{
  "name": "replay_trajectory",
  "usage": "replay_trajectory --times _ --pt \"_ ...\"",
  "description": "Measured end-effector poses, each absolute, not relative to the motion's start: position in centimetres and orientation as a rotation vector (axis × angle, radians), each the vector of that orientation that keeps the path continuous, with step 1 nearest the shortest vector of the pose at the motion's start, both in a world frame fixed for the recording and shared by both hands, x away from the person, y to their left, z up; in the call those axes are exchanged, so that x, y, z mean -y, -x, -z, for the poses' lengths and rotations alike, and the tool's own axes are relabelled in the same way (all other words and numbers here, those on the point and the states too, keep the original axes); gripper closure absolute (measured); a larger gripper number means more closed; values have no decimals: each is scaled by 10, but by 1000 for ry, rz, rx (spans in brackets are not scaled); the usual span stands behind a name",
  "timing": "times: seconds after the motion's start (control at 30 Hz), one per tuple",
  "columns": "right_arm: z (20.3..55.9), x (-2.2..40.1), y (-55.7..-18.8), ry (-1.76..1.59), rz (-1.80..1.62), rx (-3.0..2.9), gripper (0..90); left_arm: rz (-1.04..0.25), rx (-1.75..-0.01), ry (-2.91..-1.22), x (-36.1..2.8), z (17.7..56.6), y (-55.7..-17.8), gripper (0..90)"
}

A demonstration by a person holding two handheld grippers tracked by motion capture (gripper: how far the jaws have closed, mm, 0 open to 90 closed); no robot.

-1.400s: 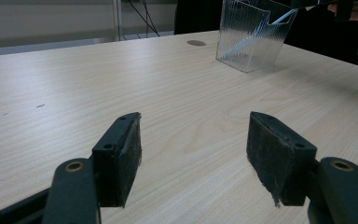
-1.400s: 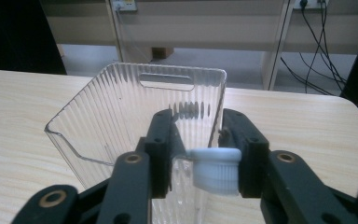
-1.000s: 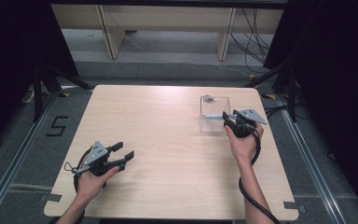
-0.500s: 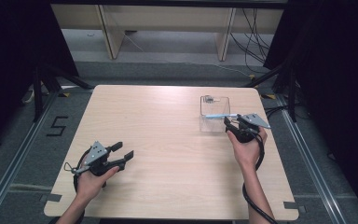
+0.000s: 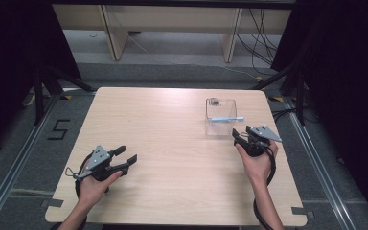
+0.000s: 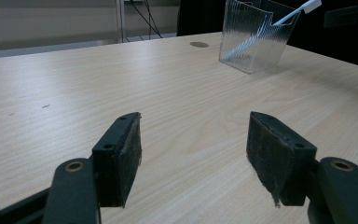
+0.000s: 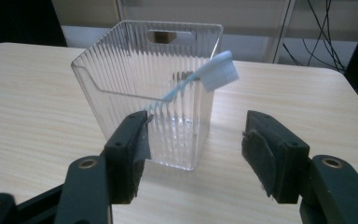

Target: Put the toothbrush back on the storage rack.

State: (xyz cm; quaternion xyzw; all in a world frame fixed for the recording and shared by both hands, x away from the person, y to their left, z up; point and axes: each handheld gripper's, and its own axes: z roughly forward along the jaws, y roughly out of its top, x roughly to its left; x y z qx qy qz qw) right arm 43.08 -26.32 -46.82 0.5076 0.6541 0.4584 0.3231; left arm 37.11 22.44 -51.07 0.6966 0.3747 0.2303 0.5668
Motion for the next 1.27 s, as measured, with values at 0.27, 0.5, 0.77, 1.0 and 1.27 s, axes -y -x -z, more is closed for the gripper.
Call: replay_trajectory --times 0.27,0.5,0.77,1.0,1.27 --pt "478 267 -413 -1344 -1213 -1723 411 -552 -881 -1628 -225 512 -371 349" --pt "485 269 -397 -1358 -1203 -1742 407 -555 -870 -1611 -225 513 -372 348" --pt "490 265 -378 -1383 -1216 -1726 405 -567 -879 -1619 -228 513 -370 347" --pt "498 266 -367 -1318 -1206 -1735 405 -569 -865 -1597 -227 517 -370 345" --pt "505 263 -353 -1329 -1279 -1689 390 -576 -858 -1586 -228 518 -369 345"
